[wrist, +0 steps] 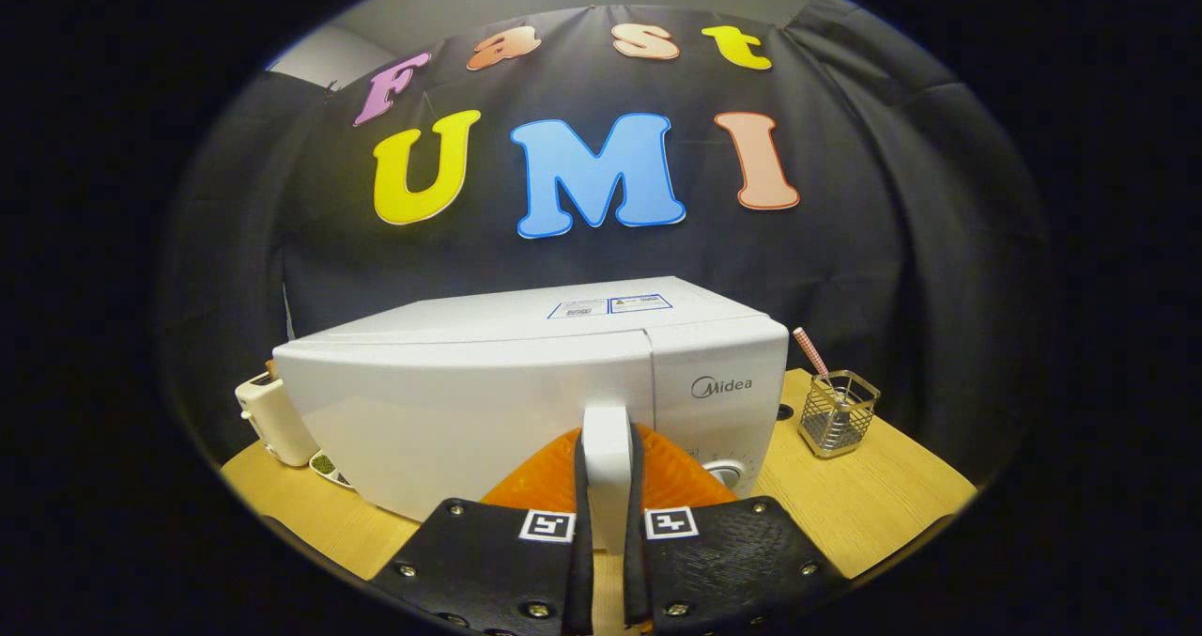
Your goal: Open the microwave, put the food inside, and close the microwave door.
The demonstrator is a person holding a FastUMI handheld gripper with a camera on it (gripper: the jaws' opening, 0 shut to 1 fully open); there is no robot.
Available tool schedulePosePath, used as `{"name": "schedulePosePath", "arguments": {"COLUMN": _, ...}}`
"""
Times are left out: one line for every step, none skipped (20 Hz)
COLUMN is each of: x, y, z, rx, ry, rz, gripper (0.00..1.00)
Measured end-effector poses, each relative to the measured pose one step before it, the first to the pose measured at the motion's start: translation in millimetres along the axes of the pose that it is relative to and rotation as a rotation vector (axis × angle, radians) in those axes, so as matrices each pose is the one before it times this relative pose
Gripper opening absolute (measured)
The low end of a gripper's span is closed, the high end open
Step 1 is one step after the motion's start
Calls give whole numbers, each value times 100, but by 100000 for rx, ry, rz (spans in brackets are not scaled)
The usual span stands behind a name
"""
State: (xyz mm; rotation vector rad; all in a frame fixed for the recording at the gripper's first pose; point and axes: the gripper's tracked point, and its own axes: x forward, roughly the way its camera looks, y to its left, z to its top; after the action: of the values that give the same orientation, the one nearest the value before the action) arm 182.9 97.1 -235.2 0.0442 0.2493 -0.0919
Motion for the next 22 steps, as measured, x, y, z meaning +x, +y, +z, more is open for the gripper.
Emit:
{"name": "schedulePosePath", "arguments": {"x": -89, "y": 18, "z": -178, "rx": 228, "ry": 592, "rz": -17, "gripper": 13}}
{"name": "schedulePosePath", "arguments": {"x": -28, "y": 27, "z": 148, "rx": 770, "ry": 331, "rz": 163, "gripper": 13}}
{"name": "schedulePosePath", "arguments": {"x": -3, "y": 12, "z": -88, "rx": 506, "ry": 279, "rz": 583, "gripper": 13}}
{"name": "schedulePosePath", "arguments": {"x": -149, "y": 44, "z": -27, "rx": -799, "ry": 252, "rz": 398, "gripper": 13}}
{"name": "schedulePosePath", "arguments": {"x": -43, "y": 46, "z": 55, "rx": -904, "ry": -722, "rz": 19, "gripper": 13}}
{"name": "schedulePosePath", "arguments": {"x": -144, "y": -75, "z": 14, "rx": -855, "ry": -362, "rz": -204, "gripper": 13}}
{"name": "schedulePosePath", "arguments": {"x": -36, "y": -112, "z": -130, "rx": -23, "ry": 390, "rz": 43, "gripper": 13}}
{"name": "schedulePosePath", "arguments": {"x": -139, "y": 25, "z": 50, "rx": 1038, "ry": 165, "rz": 278, "gripper": 13}}
{"name": "schedulePosePath", "arguments": {"x": -66, "y": 49, "z": -85, "rx": 824, "ry": 750, "rz": 160, "gripper": 13}}
{"name": "schedulePosePath", "arguments": {"x": -84, "y": -23, "z": 39, "rx": -158, "ry": -124, "rz": 80, "gripper": 13}}
{"name": "schedulePosePath", "arguments": {"x": -197, "y": 44, "z": 37, "rx": -13, "ry": -226, "rz": -162, "gripper": 13}}
{"name": "schedulePosePath", "arguments": {"x": -80, "y": 22, "z": 45, "rx": 140, "ry": -14, "rz": 124, "gripper": 13}}
{"name": "schedulePosePath", "arguments": {"x": -142, "y": -34, "z": -107, "rx": 335, "ry": -282, "rz": 178, "gripper": 13}}
{"name": "schedulePosePath", "arguments": {"x": -69, "y": 10, "z": 49, "rx": 51, "ry": -437, "rz": 54, "gripper": 13}}
{"name": "schedulePosePath", "arguments": {"x": 93, "y": 0, "z": 31, "rx": -1125, "ry": -86, "rz": -498, "gripper": 13}}
{"name": "schedulePosePath", "arguments": {"x": 23, "y": -25, "z": 154, "rx": -1193, "ry": -1126, "rz": -1156, "gripper": 13}}
{"name": "schedulePosePath", "arguments": {"x": 54, "y": 38, "z": -240, "rx": -2354, "ry": 262, "rz": -1327, "gripper": 13}}
{"name": "schedulePosePath", "arguments": {"x": 7, "y": -43, "z": 111, "rx": -1769, "ry": -1036, "rz": -1515, "gripper": 13}}
{"name": "schedulePosePath", "arguments": {"x": 100, "y": 6, "z": -11, "rx": -1356, "ry": -929, "rz": -625, "gripper": 14}}
{"name": "schedulePosePath", "arguments": {"x": -23, "y": 169, "z": 175, "rx": 251, "ry": -1542, "rz": 32, "gripper": 24}}
{"name": "schedulePosePath", "arguments": {"x": 301, "y": -194, "z": -271, "rx": 136, "ry": 179, "rz": -1027, "gripper": 26}}
{"name": "schedulePosePath", "arguments": {"x": 607, "y": 61, "z": -444, "rx": 1256, "ry": 1536, "rz": 823, "gripper": 28}}
